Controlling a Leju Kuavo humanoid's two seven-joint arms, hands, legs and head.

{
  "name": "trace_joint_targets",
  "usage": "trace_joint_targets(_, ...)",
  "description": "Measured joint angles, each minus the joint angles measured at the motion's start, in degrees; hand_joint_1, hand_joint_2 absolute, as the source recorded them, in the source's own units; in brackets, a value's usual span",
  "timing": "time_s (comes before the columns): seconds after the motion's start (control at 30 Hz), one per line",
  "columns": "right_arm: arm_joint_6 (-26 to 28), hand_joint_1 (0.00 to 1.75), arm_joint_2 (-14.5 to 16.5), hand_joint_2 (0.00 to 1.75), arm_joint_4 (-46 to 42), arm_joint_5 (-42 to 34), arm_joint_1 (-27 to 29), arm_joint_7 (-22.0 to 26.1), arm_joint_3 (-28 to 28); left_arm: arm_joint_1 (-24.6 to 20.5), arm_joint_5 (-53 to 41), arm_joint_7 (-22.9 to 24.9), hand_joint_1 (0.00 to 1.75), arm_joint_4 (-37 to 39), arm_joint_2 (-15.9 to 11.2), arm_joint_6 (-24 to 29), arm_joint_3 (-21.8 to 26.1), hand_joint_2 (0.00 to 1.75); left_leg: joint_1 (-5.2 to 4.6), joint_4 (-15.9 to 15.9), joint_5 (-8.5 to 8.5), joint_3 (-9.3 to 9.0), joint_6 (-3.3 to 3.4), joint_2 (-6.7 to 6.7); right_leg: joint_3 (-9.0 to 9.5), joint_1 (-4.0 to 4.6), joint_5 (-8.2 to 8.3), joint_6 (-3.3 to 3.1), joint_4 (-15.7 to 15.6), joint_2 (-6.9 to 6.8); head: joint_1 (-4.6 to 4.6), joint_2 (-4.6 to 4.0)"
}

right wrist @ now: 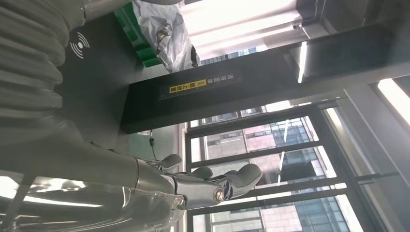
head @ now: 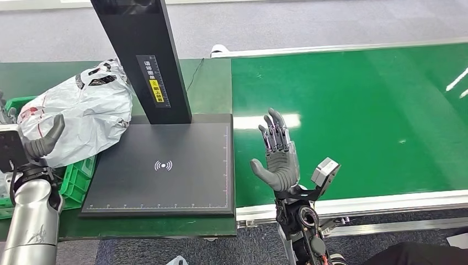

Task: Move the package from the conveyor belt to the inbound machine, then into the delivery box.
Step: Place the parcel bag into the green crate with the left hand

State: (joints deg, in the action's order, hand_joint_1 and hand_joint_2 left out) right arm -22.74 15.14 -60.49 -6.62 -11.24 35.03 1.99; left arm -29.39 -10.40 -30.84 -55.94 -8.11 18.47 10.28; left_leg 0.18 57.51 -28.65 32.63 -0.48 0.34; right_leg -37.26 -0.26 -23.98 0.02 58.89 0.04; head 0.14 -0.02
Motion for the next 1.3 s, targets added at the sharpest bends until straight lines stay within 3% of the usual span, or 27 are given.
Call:
trace_joint_targets(0.33,-0.78,0.00,0.15,1.75,-0.54,0.20,0.16,-0.66,0.05,-3.96,-5.62,1.34,0.00,12.73,-1.76,-0.43,4.63,1.75,0.00,0.01,0.01,-0.01,0.00,-0.03,0.03,0.00,0.00,0.00,0.00,-0.02,0.01,0.00)
trace_joint_targets(0.83,-1.67,0.00,0.19,1.75,-0.79,-0.31,0.21,-0.73,0.44,-10.04,-14.34,10.02,0.00,28.45,-2.88,2.22,5.13,1.75,0.00,0.00,0.01,-0.02,0.00,-0.05,0.04,0.00,0.00,0.00,0.01,-0.02,0.02,-0.01)
trace_joint_targets(1.3,-1.85,0.00,0.49,1.75,-1.73,-0.31,0.24,-1.63,0.43,-9.45,-16.14,11.32,0.06,31.83,-3.03,0.98,6.55,1.75,-0.02,-0.04,-0.04,-0.51,-0.06,-0.05,0.51,-0.05,-0.03,-0.03,0.06,-0.02,-0.01,0.00)
